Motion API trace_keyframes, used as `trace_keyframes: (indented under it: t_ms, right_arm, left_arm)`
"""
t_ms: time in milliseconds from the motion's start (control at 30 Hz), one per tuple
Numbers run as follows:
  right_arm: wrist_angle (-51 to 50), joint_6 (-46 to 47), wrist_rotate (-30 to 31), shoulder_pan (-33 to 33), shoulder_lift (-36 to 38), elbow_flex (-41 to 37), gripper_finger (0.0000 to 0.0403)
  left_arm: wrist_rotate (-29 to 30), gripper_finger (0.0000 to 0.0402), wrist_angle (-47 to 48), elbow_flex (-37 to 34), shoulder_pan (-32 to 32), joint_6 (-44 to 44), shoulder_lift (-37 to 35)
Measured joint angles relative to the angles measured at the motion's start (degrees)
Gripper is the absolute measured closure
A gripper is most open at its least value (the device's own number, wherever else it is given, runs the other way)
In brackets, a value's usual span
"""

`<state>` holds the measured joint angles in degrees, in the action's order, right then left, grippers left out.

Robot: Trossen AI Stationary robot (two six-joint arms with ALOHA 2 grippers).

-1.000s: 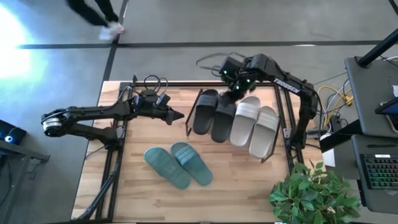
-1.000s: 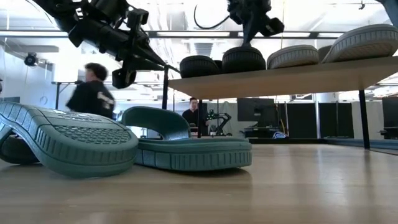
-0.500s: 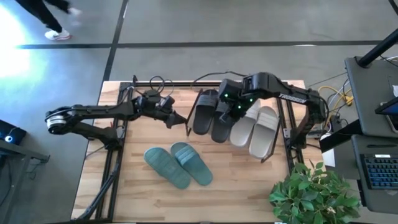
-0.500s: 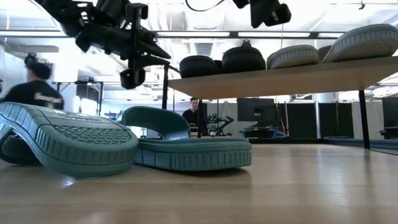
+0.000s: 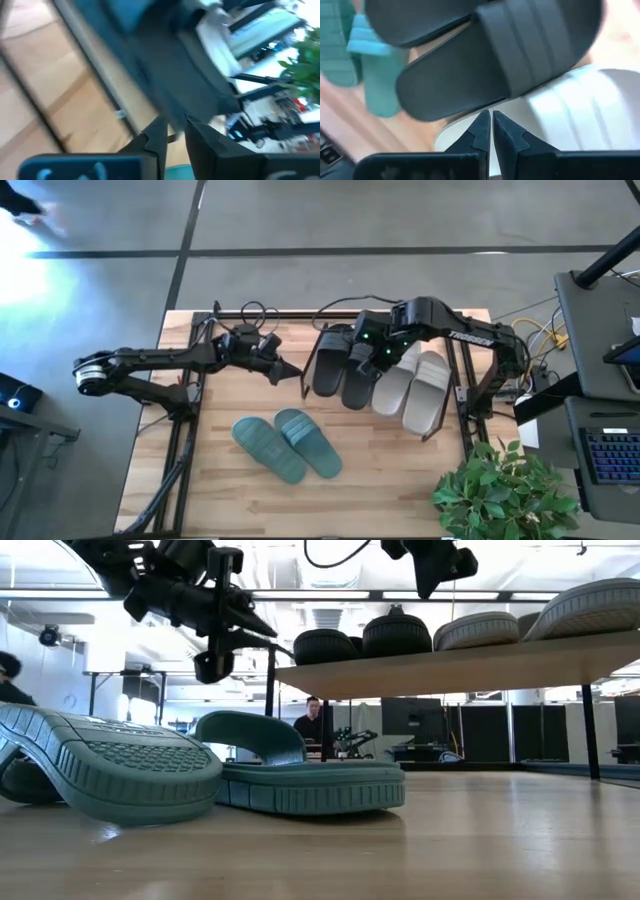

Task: Pick and place slides into the shelf
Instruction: Adjust the shelf

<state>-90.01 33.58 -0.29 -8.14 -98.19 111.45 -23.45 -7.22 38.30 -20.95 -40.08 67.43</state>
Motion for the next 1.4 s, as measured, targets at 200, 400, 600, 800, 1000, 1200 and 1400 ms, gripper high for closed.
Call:
trace_keyframes:
  t_ms: [200, 400, 600, 800, 1000, 1200, 1400]
  right_arm:
    - [0.12, -0.39, 1.84, 0.04, 0.00, 0.14, 0.0390]
    - [0.30, -0.51, 1.97, 0.00, 0.00, -0.01, 0.0390]
    - [0.30, -1.04, 1.98, -0.02, 0.00, -0.14, 0.0369]
    - [0.34, -1.05, 3.58, -0.02, 0.00, -0.17, 0.0331]
    - [0.34, -1.05, 4.92, 0.02, 0.00, -0.17, 0.0303]
    - [0.34, -1.21, 5.08, 0.00, -0.02, -0.17, 0.0294]
    - [0.34, -1.04, 6.99, 0.00, -0.02, -0.19, 0.0305]
  left_arm:
    - [0.43, 0.0290, 3.00, -0.33, -0.07, 0.03, -0.26]
    - [-0.10, 0.0228, 0.83, 0.00, -0.09, -1.18, 0.78]
    - [-0.90, 0.0206, -1.88, 0.00, -0.09, -1.42, 0.78]
    - [-1.55, 0.0227, -2.35, 0.03, -0.08, -1.57, 3.04]
    - [-2.02, 0.0274, -6.52, 0.44, -0.05, -1.62, 6.78]
    - [-2.51, 0.0377, -8.44, 0.68, -0.07, -2.25, 7.81]
    - [-1.03, 0.0381, -8.34, 0.69, 0.01, -1.39, 7.57]
